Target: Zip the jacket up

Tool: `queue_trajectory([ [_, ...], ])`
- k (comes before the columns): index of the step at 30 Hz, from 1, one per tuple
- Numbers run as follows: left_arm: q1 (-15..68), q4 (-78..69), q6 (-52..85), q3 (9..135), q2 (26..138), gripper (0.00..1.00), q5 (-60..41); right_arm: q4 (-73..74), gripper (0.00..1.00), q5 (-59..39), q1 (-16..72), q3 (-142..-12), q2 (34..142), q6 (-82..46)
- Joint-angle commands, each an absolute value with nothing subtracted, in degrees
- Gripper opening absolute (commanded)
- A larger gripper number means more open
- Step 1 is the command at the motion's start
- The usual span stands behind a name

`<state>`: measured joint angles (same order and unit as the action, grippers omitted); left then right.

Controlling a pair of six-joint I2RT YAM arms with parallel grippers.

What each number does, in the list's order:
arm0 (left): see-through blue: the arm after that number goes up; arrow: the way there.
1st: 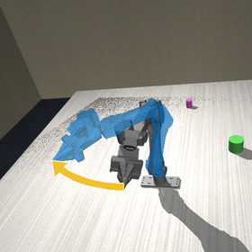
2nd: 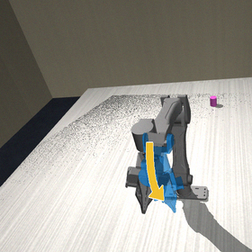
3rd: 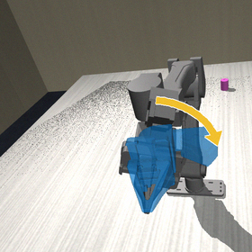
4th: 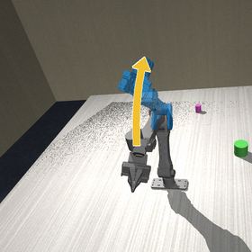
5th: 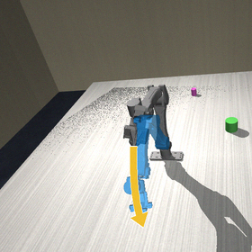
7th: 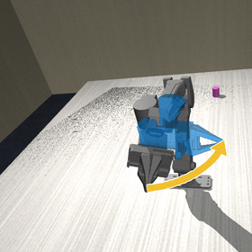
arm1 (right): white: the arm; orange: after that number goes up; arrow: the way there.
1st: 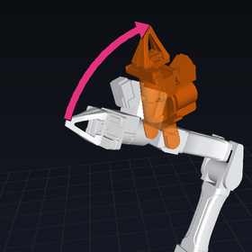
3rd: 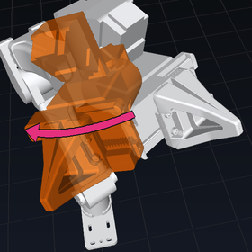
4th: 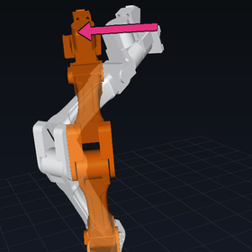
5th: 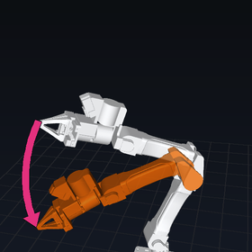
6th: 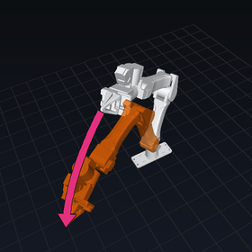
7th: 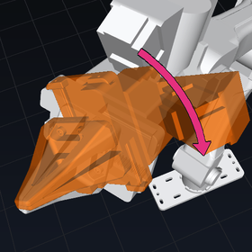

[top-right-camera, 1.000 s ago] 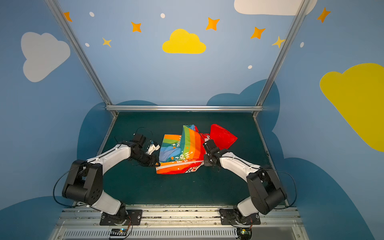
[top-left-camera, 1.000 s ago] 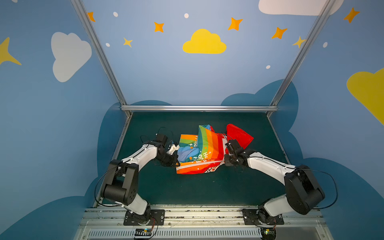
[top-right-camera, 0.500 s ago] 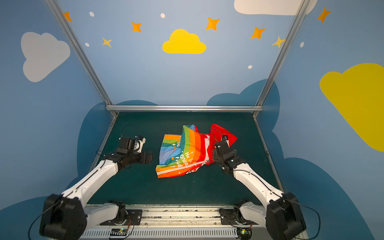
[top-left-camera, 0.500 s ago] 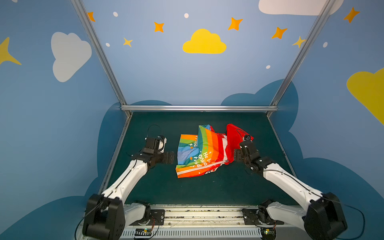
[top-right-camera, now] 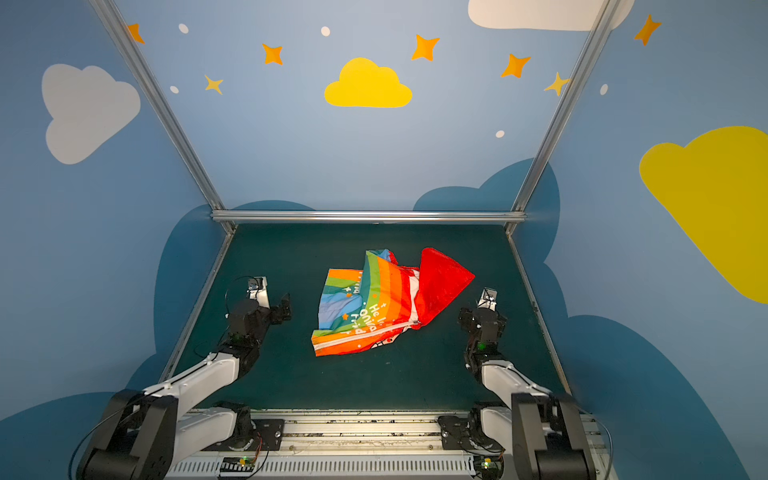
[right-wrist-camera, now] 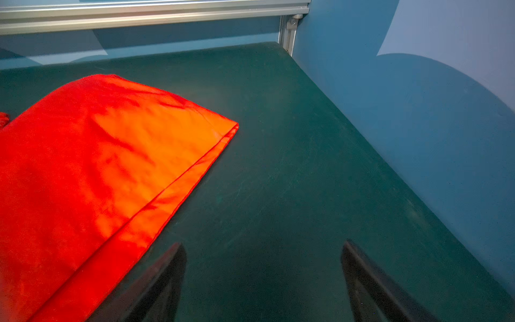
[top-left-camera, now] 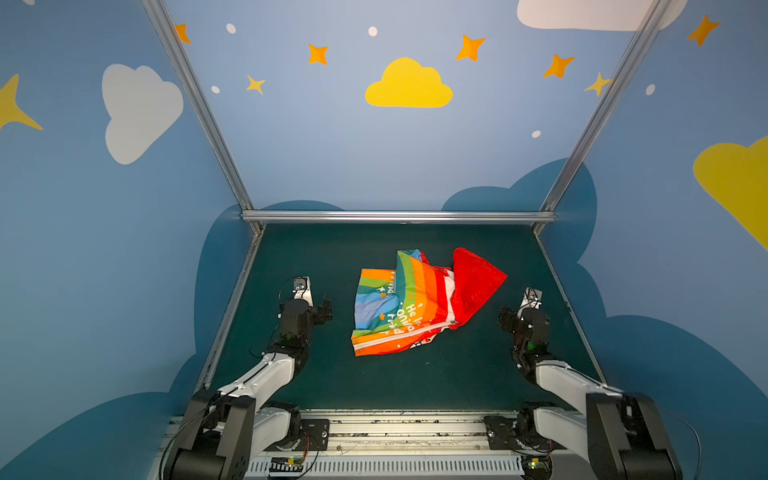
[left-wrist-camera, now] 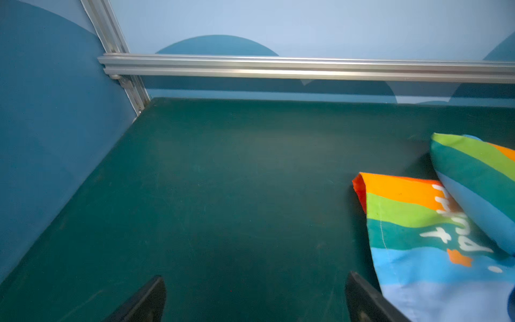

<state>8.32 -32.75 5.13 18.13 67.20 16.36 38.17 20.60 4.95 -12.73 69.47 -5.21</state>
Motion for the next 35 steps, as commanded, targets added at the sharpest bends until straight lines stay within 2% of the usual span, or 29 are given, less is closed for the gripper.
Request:
queue_trajectory([
  [1,7.44,-37.3,2.77,20.45,68.3,0.99,15.58,52.85,0.87,16.23,4.86,-14.76,77.05,-2.76],
  [5,6.57,-37.24,2.12,21.67,69.72,0.99,15.01,58.21,0.87,10.97,5.21,-16.46,86.3,0.03],
  [7,5.64,-33.81,2.72,23.22,70.18,0.99,13.79,62.34,0.88,12.07,6.14,-16.59,89.06,1.41],
  [10,4.78,-28.29,1.98,24.9,71.55,0.99,13.12,52.68,0.88,10.83,6.24,-19.81,86.95,1.5],
  [11,4.75,-30.16,1.96,23.74,73.0,0.99,13.12,50.8,0.88,10.21,6.23,-20.97,87.26,1.56],
  [14,4.66,-48.23,-0.97,18.39,78.82,0.99,13.46,53.24,0.88,9.85,5.89,-20.53,88.09,1.65],
  [16,3.98,-46.15,-0.99,19.74,80.72,0.99,12.37,50.36,0.88,9.6,5.77,-21.31,87.34,1.25],
  [20,3.69,-57.71,-2.02,18.46,89.62,1.0,9.91,50.26,0.88,8.86,5.42,-21.55,87.47,1.02],
  [25,1.92,-47.55,-0.64,22.15,87.76,0.99,6.83,49.12,0.88,6.22,4.22,-22.16,87.45,0.53],
  [35,1.04,-46.54,-0.08,22.76,87.89,0.99,5.54,48.51,0.88,4.05,3.19,-22.59,87.59,0.09],
])
